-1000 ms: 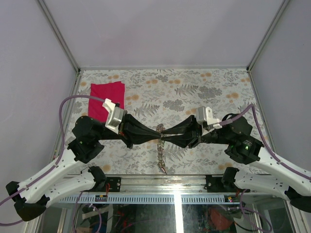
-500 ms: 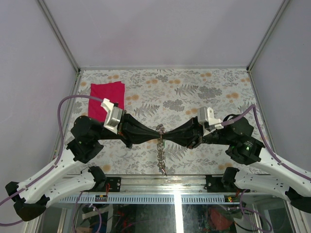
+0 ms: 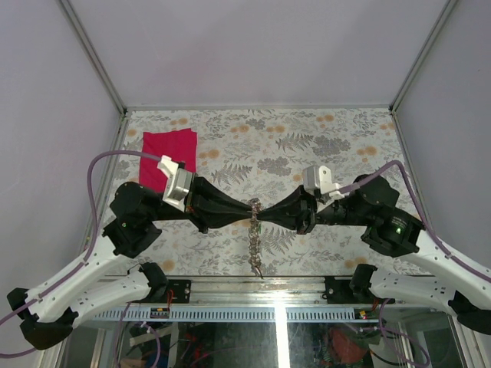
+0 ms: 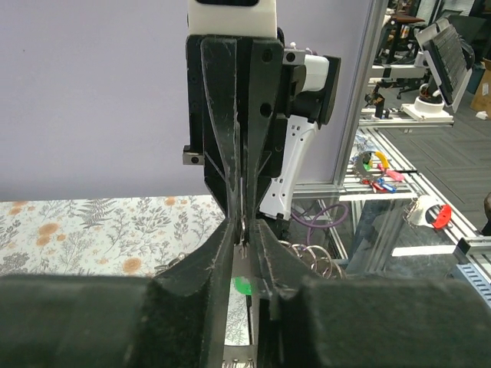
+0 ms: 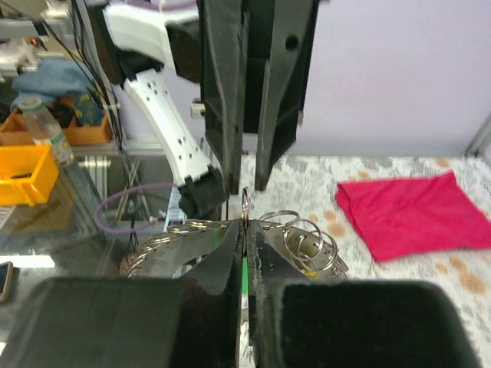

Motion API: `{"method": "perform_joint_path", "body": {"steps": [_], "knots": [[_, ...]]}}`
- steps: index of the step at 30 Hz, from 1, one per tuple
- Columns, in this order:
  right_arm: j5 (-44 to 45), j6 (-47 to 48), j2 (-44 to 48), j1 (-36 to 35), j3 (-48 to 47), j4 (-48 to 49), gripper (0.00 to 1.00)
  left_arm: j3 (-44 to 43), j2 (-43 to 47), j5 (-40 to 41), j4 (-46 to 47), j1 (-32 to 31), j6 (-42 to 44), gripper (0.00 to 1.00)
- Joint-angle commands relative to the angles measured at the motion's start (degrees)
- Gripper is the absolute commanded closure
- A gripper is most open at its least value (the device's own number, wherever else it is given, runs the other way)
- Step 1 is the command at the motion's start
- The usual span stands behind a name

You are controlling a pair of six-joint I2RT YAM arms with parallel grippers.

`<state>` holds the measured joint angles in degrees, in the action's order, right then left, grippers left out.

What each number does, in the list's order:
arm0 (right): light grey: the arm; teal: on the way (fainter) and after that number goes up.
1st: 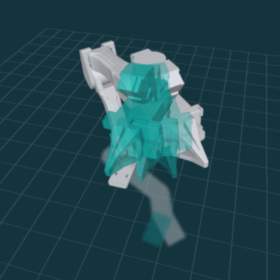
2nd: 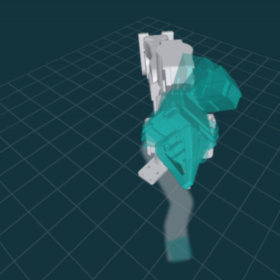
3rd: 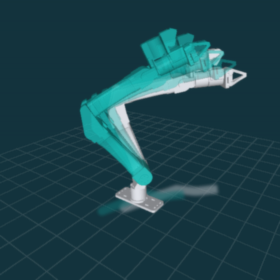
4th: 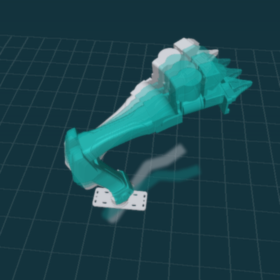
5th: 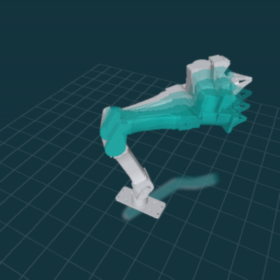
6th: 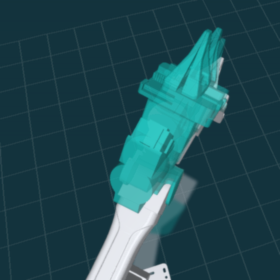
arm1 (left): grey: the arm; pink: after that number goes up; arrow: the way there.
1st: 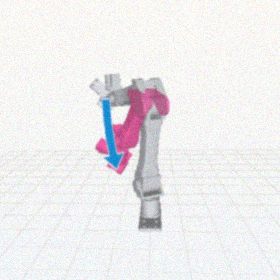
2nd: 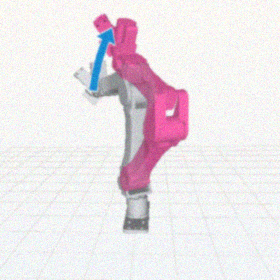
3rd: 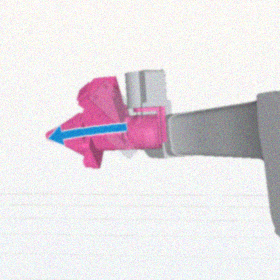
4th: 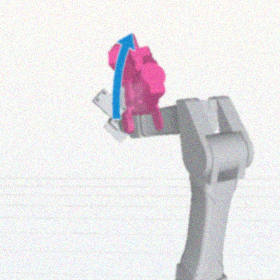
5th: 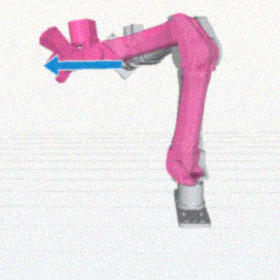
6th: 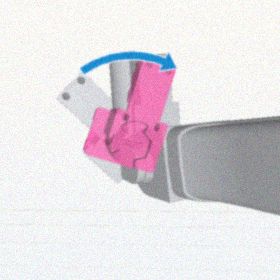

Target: Put the keys on the keyring

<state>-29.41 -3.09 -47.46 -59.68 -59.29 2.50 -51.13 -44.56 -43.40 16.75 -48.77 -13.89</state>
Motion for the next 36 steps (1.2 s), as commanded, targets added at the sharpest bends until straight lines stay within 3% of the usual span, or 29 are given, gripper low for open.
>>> {"method": "perform_joint_path", "body": {"steps": [1, 8, 17, 25, 36], "knots": [[3.6, 4.9, -1.3, -0.2, -10.1, -13.8, 1.0, -3.9, 1.6, 2.7, -3.2, -0.2, 4.3, 0.82], [7.7, 10.8, -10.4, -0.2, -26.7, -41.4, 1.0, -5.9, 0.9, 6.1, -11.3, -0.2, 8.4, 0.75], [11.1, 15.1, -21.9, -0.2, -45.0, -61.9, 1.0, -6.4, -2.1, 6.5, -15.1, -0.2, 10.2, 0.73], [11.1, 15.8, -27.8, -0.4, -53.7, -67.9, 1.0, -6.2, -3.4, 5.0, -16.4, -0.2, 11.8, 0.7], [11.0, 16.1, -30.0, -1.0, -55.3, -67.9, 1.0, -6.5, -5.4, 2.8, -16.1, -0.2, 11.5, 0.67]]}}
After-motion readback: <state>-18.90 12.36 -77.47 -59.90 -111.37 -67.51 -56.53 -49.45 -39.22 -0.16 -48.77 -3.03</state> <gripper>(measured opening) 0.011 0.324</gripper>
